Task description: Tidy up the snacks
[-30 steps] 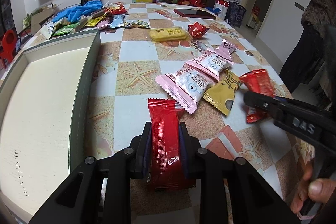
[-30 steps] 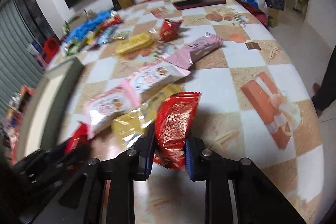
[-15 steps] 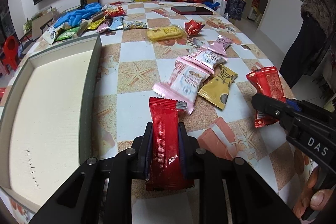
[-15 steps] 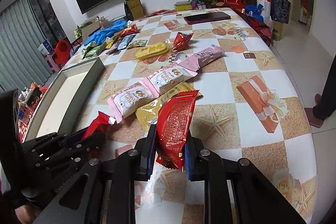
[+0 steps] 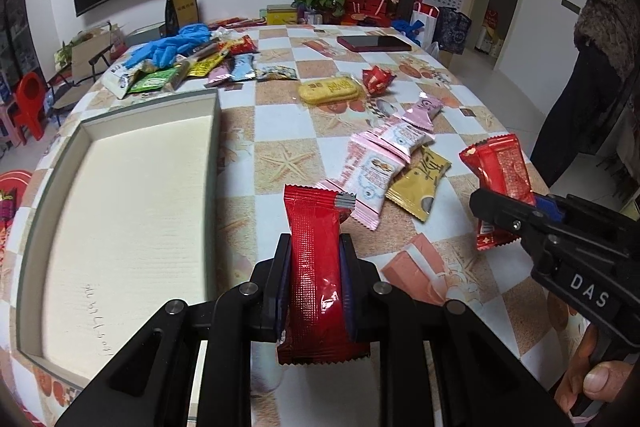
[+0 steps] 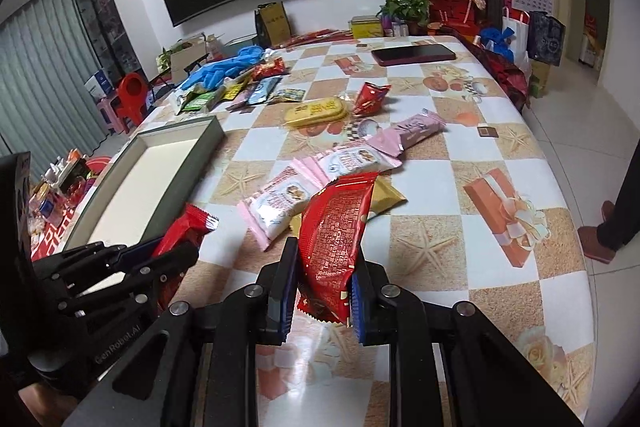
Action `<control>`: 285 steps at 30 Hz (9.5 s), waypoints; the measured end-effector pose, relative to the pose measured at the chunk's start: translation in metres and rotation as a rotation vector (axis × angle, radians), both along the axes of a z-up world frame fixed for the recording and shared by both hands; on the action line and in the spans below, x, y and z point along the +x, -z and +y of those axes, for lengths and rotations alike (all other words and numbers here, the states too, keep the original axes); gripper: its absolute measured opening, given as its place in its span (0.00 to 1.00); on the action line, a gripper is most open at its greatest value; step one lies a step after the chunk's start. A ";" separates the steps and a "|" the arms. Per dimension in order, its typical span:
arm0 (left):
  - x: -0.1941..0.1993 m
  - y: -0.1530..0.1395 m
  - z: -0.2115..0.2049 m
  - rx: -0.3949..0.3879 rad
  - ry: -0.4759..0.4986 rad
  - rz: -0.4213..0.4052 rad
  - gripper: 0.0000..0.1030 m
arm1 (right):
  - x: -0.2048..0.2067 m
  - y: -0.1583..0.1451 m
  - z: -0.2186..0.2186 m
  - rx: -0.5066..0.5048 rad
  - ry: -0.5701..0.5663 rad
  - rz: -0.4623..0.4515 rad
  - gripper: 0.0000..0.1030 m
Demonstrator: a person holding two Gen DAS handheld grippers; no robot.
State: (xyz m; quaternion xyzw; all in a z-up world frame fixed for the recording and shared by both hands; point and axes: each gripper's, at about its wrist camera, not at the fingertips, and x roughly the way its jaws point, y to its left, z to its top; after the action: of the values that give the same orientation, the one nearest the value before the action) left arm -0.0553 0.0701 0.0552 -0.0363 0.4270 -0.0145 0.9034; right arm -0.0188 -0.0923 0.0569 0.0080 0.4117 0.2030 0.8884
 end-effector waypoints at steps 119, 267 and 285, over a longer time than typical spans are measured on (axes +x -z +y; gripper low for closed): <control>0.074 0.057 -0.043 0.075 0.062 0.082 1.00 | 0.047 0.058 -0.062 -0.227 0.174 0.101 1.00; 0.085 0.058 -0.019 0.068 0.014 0.068 1.00 | 0.059 0.060 -0.008 -0.225 -0.072 0.044 1.00; 0.084 0.058 -0.019 0.069 0.015 0.068 1.00 | 0.059 0.060 -0.008 -0.225 -0.072 0.044 1.00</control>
State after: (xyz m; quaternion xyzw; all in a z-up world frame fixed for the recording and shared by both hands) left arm 0.0291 0.0513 -0.0026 -0.0025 0.4579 -0.0053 0.8890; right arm 0.0400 -0.0999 -0.0032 -0.1020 0.4515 0.1870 0.8665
